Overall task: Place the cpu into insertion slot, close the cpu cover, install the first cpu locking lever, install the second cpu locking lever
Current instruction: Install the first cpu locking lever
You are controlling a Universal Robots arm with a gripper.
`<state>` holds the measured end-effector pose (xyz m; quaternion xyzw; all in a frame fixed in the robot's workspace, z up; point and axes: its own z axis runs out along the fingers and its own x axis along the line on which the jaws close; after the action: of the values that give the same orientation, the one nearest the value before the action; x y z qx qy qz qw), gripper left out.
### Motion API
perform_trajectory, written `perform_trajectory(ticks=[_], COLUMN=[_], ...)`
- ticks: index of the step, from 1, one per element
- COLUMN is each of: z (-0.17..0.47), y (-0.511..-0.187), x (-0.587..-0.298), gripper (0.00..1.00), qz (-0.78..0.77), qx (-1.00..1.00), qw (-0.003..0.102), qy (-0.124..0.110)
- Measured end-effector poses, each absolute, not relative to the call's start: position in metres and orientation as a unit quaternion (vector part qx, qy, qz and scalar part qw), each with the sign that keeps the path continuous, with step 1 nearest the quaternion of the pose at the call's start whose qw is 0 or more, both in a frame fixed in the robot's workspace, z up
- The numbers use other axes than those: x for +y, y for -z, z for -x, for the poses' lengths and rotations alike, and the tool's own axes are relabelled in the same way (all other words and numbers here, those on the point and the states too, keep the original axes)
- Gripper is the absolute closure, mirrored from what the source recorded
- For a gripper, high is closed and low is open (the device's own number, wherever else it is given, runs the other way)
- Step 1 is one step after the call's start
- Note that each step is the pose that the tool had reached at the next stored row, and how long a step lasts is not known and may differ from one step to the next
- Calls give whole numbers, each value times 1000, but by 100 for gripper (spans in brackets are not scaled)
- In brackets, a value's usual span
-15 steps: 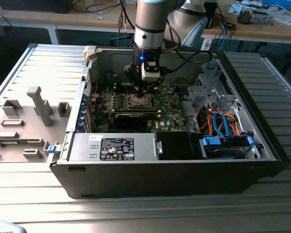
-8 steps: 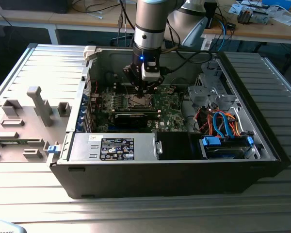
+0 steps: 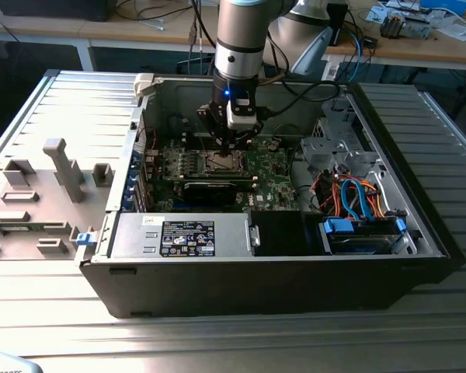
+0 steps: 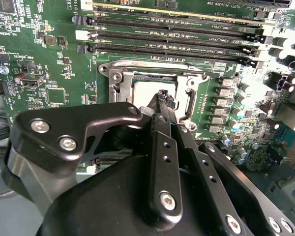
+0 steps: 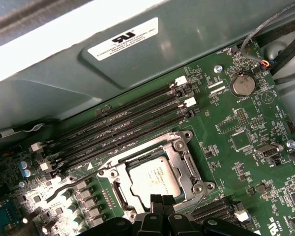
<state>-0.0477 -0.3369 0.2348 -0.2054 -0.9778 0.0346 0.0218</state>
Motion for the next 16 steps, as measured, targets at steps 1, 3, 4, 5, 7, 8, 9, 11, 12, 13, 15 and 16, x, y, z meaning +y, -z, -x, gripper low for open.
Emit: perform_trajectory(ticks=[1, 3, 4, 5, 7, 8, 9, 11, 12, 13, 15, 16], z=[48, 48, 48, 48, 48, 48, 48, 48, 48, 48, 48, 48], y=[-235, -235, -235, -235, -235, -235, -235, -235, -235, -235, -235, -235], x=[-337, -337, -337, -337, -337, -337, -337, -337, -337, -337, -337, -337], gripper=[89, 89, 89, 89, 89, 89, 89, 89, 89, 89, 89, 89], qz=[205, 205, 204, 204, 204, 203, 203, 200, 199, 197, 194, 193], qx=[-978, -978, -978, -978, -978, -978, -978, -979, -979, -980, -980, -981], qw=[22, 22, 22, 22, 22, 22, 22, 22, 22, 23, 25, 26], qy=[-35, -35, -35, -35, -35, -35, -35, -34, -33, -29, -17, -11])
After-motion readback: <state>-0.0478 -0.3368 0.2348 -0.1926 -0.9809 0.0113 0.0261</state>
